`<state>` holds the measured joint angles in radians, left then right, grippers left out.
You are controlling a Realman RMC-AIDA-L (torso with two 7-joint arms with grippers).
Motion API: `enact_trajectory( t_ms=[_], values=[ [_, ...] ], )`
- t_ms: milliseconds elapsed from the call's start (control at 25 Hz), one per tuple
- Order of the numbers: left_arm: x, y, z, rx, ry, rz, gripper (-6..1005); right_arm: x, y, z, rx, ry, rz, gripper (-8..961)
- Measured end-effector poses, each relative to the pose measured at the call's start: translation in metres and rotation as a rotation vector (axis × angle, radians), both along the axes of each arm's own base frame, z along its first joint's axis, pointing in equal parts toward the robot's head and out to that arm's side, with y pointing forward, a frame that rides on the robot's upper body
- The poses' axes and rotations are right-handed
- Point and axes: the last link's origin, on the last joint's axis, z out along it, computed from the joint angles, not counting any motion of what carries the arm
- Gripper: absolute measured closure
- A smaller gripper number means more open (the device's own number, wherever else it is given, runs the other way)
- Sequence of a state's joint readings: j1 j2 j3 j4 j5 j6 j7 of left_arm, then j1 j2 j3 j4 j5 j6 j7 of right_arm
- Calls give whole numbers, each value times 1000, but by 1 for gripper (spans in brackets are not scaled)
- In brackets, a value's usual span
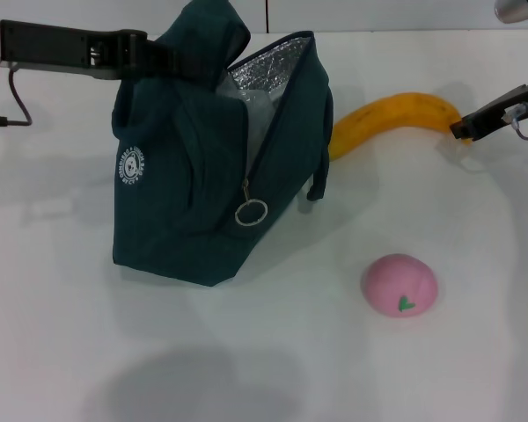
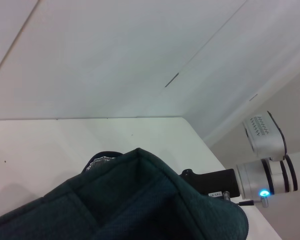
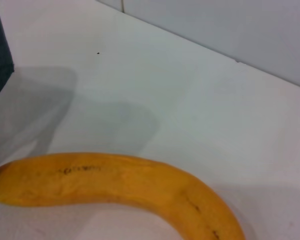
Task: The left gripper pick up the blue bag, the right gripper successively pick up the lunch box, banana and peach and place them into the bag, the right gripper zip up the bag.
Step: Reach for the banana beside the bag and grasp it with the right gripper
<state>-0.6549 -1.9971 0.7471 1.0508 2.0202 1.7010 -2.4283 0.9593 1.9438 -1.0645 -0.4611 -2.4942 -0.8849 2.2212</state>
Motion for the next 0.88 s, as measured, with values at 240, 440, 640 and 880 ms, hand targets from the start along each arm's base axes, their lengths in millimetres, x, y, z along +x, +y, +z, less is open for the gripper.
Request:
enact_trajectory(
  t_ms=[240,440,640,880],
  values=[
    [-1,0,1,3,0,2,963,0,-1,-1,-8,-9,6,784],
    [-2,-1,1,5,-1,6,963,-2,-1,1,-11,-9,22,786],
    [-3,-1,2,6,-1,8,963,-3,-4,10,-4,-1,40,787],
    [-3,-1,3,5,-1,12,963,-3,-9,17,-19,8,45,802]
  ],
)
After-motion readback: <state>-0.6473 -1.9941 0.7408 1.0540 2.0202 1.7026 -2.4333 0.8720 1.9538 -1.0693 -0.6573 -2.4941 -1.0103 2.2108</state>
